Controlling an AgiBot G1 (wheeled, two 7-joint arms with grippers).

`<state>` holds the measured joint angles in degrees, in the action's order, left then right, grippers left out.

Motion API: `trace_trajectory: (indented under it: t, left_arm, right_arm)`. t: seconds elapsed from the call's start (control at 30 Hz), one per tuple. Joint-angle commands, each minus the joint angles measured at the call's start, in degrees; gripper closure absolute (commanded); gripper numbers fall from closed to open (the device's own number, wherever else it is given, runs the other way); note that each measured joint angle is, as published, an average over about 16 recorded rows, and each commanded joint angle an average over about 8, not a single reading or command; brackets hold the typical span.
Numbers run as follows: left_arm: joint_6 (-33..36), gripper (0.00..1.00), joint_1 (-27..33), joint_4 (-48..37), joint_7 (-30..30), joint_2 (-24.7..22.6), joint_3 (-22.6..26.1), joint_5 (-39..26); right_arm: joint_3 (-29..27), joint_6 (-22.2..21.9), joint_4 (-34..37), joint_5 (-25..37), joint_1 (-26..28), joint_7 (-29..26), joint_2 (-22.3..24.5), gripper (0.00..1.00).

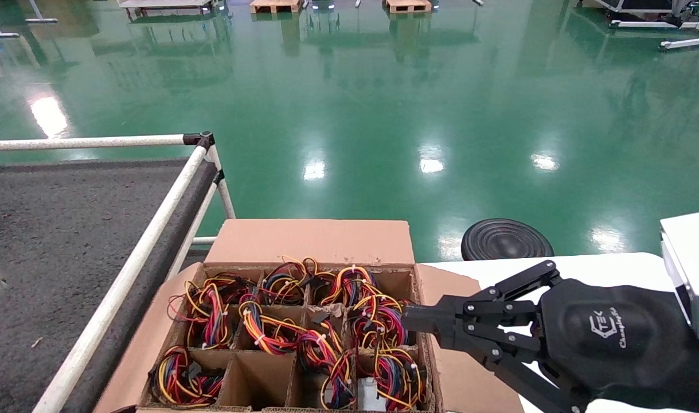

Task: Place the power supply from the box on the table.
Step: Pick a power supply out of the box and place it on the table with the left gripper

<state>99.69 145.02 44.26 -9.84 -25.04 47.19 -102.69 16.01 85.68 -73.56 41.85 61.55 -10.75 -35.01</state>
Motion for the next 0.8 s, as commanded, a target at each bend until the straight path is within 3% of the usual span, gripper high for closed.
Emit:
trace_trajectory:
  t: [0.03,0.8]
  left_arm:
    - [0.0,1.0,-0.08,-1.06,0.09,0.31,1.02,0.5]
    - [-0.05,1.0,-8.66,-11.53,2.9,2.03,6.82,8.3]
  right_arm:
    - [0.0,0.0,0.0,0.0,0.0,0.0,0.0,1.0]
    - [0.0,0.0,0.0,0.0,0.0,0.0,0.0,1.0]
